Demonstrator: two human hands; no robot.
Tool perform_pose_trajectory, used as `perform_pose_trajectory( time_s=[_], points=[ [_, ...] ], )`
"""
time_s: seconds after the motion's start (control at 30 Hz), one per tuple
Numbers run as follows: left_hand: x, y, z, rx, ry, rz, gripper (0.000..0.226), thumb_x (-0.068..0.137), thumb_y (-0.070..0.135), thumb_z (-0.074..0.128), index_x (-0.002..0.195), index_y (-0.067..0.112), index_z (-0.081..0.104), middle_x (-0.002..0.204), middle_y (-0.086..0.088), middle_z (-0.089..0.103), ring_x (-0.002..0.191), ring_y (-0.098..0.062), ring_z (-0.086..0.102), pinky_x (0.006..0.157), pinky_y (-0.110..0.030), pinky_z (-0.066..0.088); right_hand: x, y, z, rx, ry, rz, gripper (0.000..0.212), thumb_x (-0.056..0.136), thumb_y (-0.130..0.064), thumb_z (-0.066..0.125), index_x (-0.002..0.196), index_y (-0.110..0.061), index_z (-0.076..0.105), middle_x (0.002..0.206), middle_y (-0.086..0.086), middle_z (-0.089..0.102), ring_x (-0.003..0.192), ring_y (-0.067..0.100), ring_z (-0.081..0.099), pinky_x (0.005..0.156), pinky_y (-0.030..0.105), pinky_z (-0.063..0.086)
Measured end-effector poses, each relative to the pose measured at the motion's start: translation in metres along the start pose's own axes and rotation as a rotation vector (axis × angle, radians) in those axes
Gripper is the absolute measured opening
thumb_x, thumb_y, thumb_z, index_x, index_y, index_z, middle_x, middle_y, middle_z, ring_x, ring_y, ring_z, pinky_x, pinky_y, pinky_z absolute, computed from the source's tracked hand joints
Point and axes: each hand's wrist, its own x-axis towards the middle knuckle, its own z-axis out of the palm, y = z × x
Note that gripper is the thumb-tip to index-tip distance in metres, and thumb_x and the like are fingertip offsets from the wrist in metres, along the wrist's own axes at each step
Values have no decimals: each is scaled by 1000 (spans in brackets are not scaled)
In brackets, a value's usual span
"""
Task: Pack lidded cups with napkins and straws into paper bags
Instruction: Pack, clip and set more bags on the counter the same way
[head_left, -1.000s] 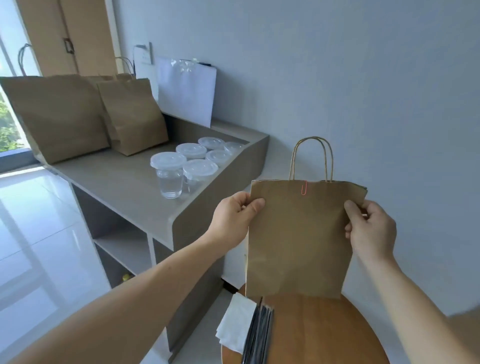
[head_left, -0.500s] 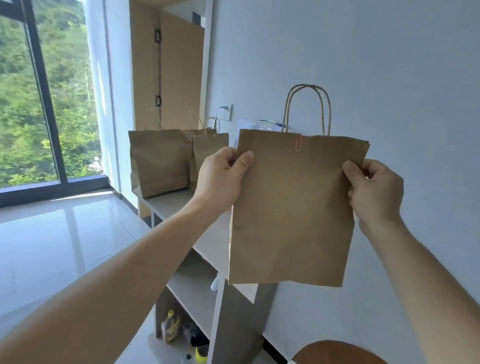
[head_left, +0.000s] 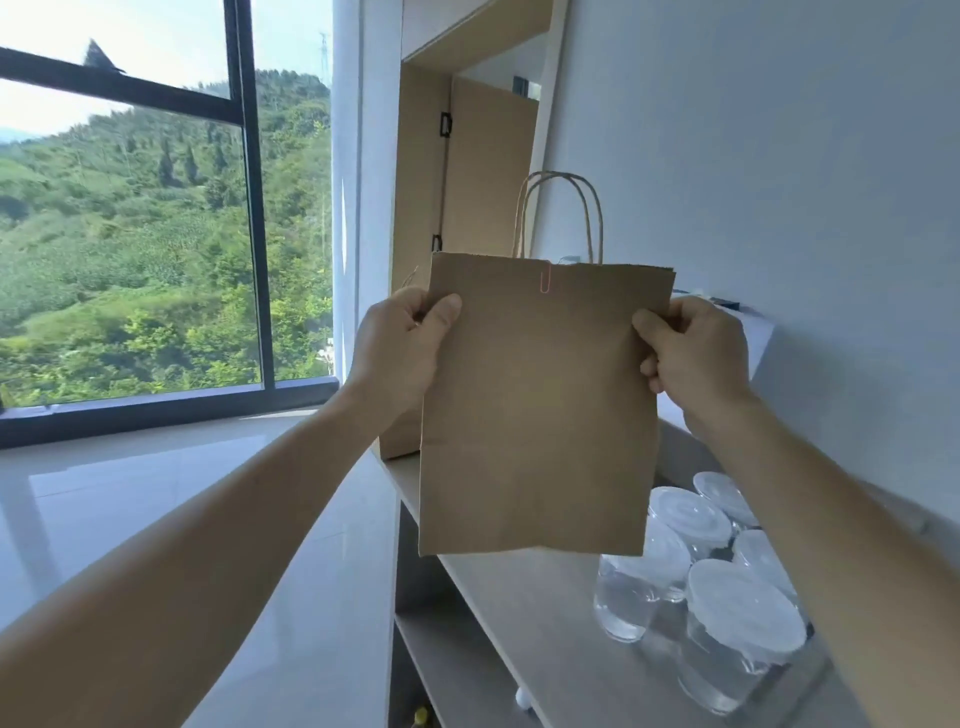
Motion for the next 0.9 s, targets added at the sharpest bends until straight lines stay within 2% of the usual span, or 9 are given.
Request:
perform_pose_trajectory(
  time_s=[0.13,0.23,0.3,0.37,0.43,0.53,0.63,0.73,0.9],
  points=[
    [31,-43,-7,92,10,-51,22,95,37,61,80,23,66,76,6,65,64,-6,56,56,-19,45,34,23,53,-4,-103,39,11,94,-18,60,88,-9,61,69,7,65,44,8,60,42,24,48],
    [56,-78,-10,151,20,-56,26,95,37,60,86,14,69,77,1,66,59,1,53,52,-12,40,60,40,94,7,-156,79,11,95,-17,59,86,-11,61,70,7,68,50,12,64,50,29,54],
    [71,-100,-11,204,7,-35,26,96,36,59,79,17,66,71,6,60,54,8,51,50,-7,38,75,54,122,10,-166,99,8,95,-14,58,89,-10,61,73,9,69,51,14,65,55,33,58],
    [84,-125,-12,249,-7,-11,27,96,34,59,72,24,61,67,8,58,56,11,52,51,-5,38,89,69,148,-6,-186,123,9,96,-12,57,104,-7,60,86,15,68,51,13,65,54,32,58],
    [98,-154,-13,271,-21,-29,30,96,37,58,76,15,64,68,-2,62,58,1,53,51,-12,39,102,84,173,-6,-217,178,21,97,-10,56,118,-6,54,97,20,65,54,16,65,54,33,58],
    [117,-193,-12,316,-57,-42,37,95,40,57,77,8,61,66,-6,59,60,-15,51,53,-23,38,119,107,207,-51,-225,206,11,97,-5,54,108,-8,55,93,20,67,57,18,67,59,36,58],
    [127,-223,-13,307,-98,-37,35,94,36,60,69,11,59,61,1,55,58,-11,49,54,-21,40,132,123,240,-127,-228,222,14,97,-5,54,110,-8,57,89,15,69,58,17,68,59,32,59],
    [136,-248,-12,312,-154,-15,36,95,32,60,80,0,64,68,-11,60,67,-24,56,64,-39,47,143,134,265,-179,-233,225,14,97,-5,53,110,-8,58,88,11,69,59,17,70,63,34,61],
    [155,-263,-5,329,-132,153,39,95,24,62,67,0,50,63,-7,51,61,-22,47,58,-32,38,170,139,281,-329,-200,111,20,95,-3,53,89,-21,58,75,2,70,56,7,68,60,25,58]
  ],
)
